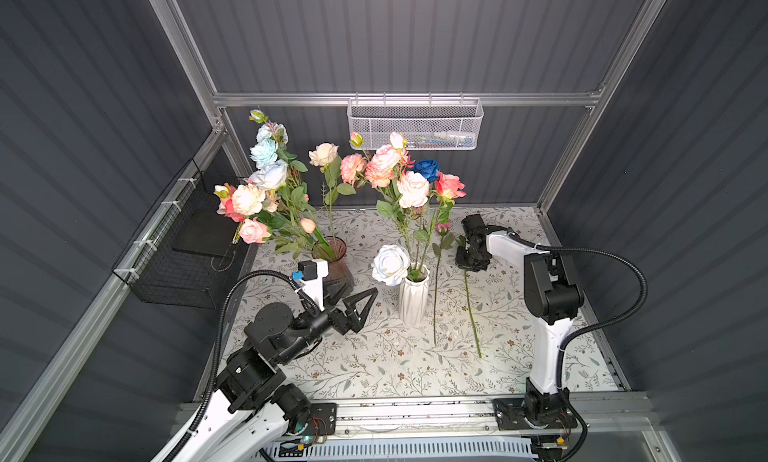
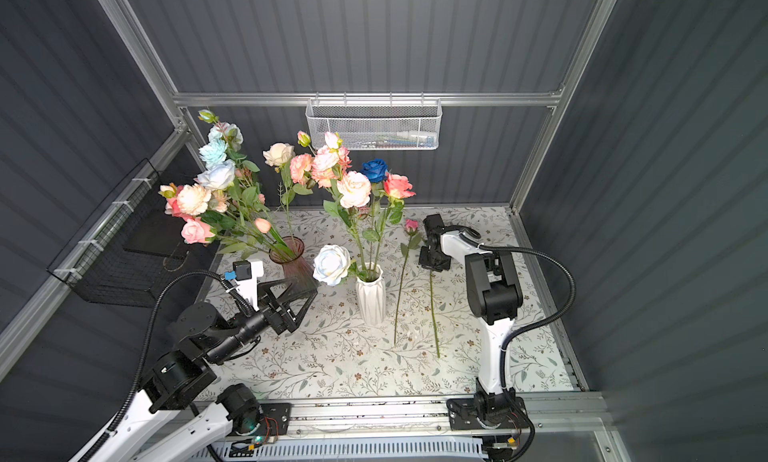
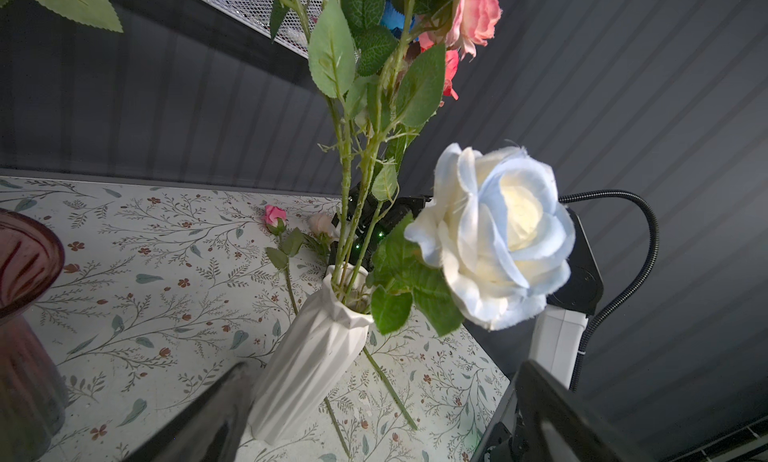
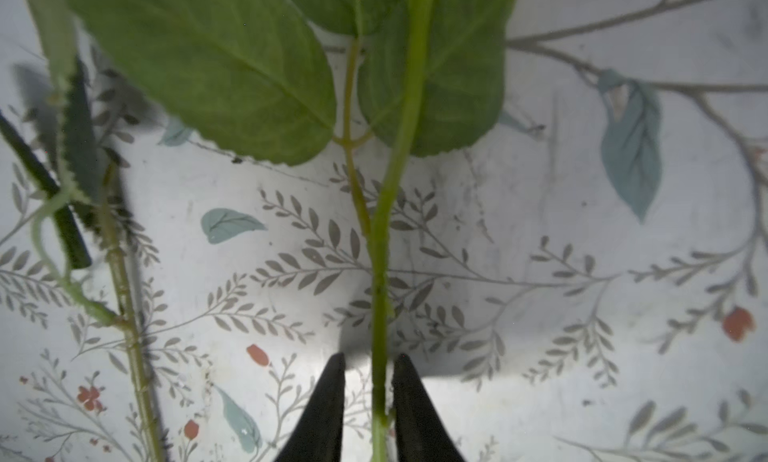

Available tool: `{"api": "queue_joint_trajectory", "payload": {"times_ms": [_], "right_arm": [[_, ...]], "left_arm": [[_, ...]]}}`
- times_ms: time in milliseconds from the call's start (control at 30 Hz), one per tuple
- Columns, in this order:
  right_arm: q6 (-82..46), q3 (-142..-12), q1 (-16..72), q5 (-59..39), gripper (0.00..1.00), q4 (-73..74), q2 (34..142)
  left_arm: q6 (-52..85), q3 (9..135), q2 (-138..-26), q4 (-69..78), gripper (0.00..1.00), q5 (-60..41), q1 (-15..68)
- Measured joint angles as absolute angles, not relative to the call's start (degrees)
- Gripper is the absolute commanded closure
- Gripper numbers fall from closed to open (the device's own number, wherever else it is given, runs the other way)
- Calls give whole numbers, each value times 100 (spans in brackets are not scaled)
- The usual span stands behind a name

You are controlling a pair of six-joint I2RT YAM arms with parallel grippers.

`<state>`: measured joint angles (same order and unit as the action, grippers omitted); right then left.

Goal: Arrange the flowers into the vase
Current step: 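Move the right gripper back to the loose stems and close on one, then lift the pale pink rose high with the right gripper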

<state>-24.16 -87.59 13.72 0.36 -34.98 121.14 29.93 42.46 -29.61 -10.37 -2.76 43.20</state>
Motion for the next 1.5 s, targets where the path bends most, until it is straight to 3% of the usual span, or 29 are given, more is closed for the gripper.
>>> {"api": "queue_joint_trajectory", "payload": {"times_ms": [333, 867, 1167, 1500], "right_arm": [[-2403, -8123, 1365, 84, 93, -3365, 11426], [-2703, -5655, 1533, 215, 98, -2397, 7526], [-2783, -5398, 2303, 480, 99, -2351, 5240], [-2692, -5428, 3105, 482, 99, -1647, 3854]], "left_arm": [[2961, 4246, -2956, -1100, 0, -248, 4320], [2958, 4246, -2958, -1125, 0, -226, 4320], [2956, 4246, -2963, -1138, 0, -183, 4320], [2958, 4248, -3017, -1138, 0, -185, 4320]]}}
